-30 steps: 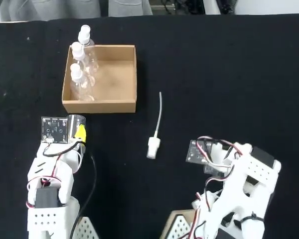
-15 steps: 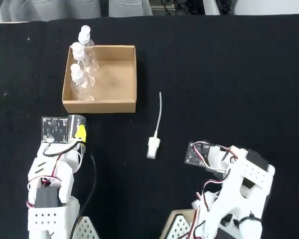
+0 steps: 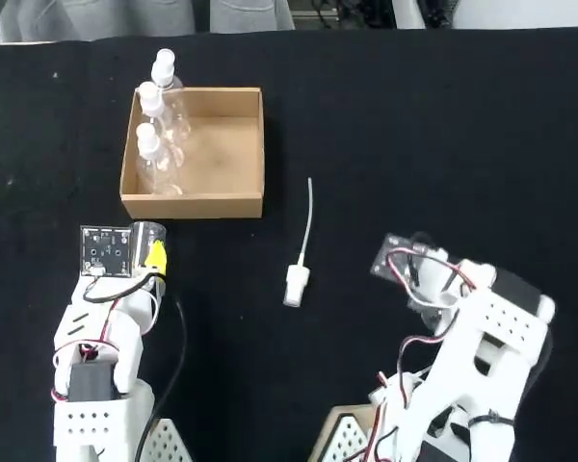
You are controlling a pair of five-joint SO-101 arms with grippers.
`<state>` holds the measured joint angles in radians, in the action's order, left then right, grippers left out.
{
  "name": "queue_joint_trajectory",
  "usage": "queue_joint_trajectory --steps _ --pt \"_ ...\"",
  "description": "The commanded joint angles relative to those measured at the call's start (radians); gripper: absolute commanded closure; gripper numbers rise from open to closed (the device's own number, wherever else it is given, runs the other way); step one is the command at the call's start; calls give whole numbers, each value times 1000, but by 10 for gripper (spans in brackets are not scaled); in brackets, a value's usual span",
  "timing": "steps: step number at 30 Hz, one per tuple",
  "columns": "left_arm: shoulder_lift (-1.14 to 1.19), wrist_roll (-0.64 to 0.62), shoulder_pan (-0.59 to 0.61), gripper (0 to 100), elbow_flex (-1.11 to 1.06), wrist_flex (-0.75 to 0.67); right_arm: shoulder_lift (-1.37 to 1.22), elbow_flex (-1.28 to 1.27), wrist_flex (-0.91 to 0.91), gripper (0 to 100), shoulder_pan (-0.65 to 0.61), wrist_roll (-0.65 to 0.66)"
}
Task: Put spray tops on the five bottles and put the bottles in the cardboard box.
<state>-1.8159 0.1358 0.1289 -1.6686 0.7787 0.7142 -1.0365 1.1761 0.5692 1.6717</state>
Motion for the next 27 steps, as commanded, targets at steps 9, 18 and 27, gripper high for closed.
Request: queue_joint_trajectory --steps 9,18,27 --pt "-6 -9 10 841 -4 0 -2 211 173 966 -160 -330" --pt "-6 -9 10 841 -5 0 -2 242 195 966 -319 -583" --pt "-6 -9 7 841 -5 0 -2 245 187 966 -448 -847"
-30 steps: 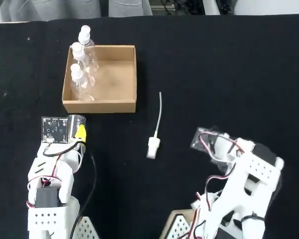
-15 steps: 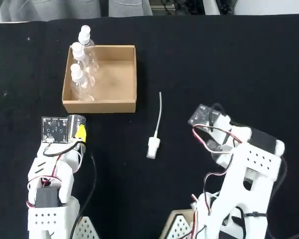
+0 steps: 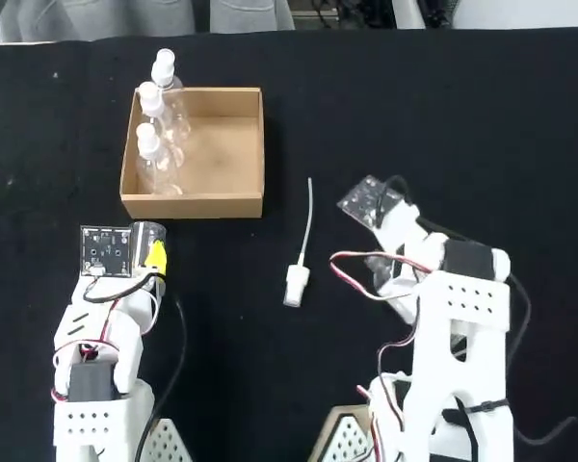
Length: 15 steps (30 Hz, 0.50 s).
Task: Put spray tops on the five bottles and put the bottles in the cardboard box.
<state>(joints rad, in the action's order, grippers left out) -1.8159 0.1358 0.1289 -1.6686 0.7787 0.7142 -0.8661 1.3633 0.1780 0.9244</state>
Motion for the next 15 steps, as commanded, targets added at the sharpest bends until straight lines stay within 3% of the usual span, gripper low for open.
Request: queue_joint_trajectory --steps 1,15 --pt "-6 -9 7 841 -5 0 -2 74 0 966 -69 -120" --pt "-6 -9 8 841 -5 -2 -1 101 -94 966 -213 -485"
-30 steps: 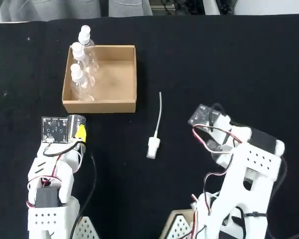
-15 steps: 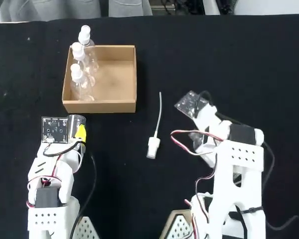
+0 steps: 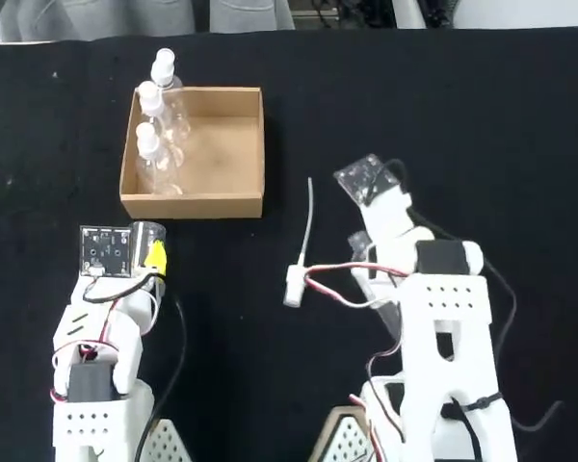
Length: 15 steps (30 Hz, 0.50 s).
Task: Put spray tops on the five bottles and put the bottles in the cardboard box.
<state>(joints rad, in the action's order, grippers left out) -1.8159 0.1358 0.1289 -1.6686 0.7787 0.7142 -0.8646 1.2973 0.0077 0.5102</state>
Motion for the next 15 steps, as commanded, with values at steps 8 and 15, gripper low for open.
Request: queue_joint_trajectory --steps 8,15 --pt "-6 -9 10 841 -5 -2 -1 188 -21 966 -54 -153" --pt "-6 -9 10 841 -5 -2 102 211 -21 966 -54 -206"
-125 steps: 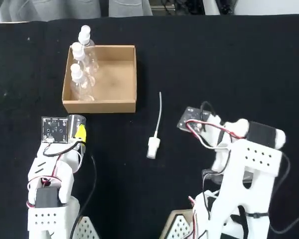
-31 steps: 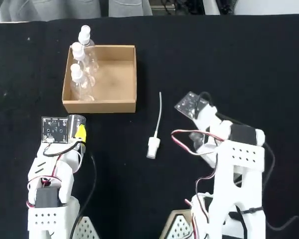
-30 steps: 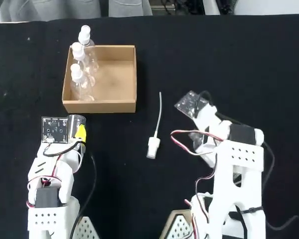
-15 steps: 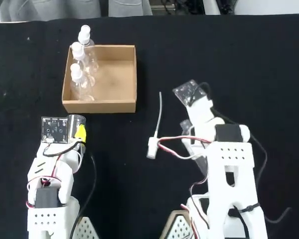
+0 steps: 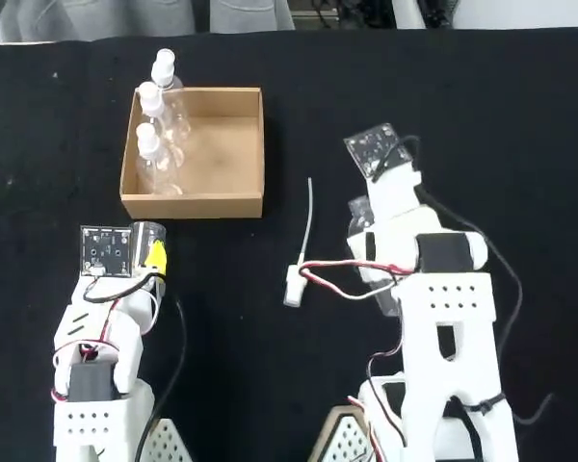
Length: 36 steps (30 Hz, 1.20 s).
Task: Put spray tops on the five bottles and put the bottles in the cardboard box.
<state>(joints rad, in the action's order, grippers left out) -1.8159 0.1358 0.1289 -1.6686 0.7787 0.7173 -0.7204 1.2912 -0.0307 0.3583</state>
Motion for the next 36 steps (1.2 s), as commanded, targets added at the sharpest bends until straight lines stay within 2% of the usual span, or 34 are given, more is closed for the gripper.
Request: queue_joint_trajectory --steps 1,19,24,27,31,36 --pt "-6 -9 10 841 -5 -2 120 62 -15 966 -15 -71" --pt "-6 -14 12 837 1 2 506 -278 -209 966 -8 -155" --pt "-6 -11 12 836 4 3 622 -383 -267 966 52 -158" --pt "-6 -9 -4 823 21 38 682 -441 -293 966 97 -160" --pt "-6 -15 -42 757 74 140 757 -481 -298 966 115 -201" --pt "-6 -9 -85 752 139 198 839 -521 -298 966 115 -206"
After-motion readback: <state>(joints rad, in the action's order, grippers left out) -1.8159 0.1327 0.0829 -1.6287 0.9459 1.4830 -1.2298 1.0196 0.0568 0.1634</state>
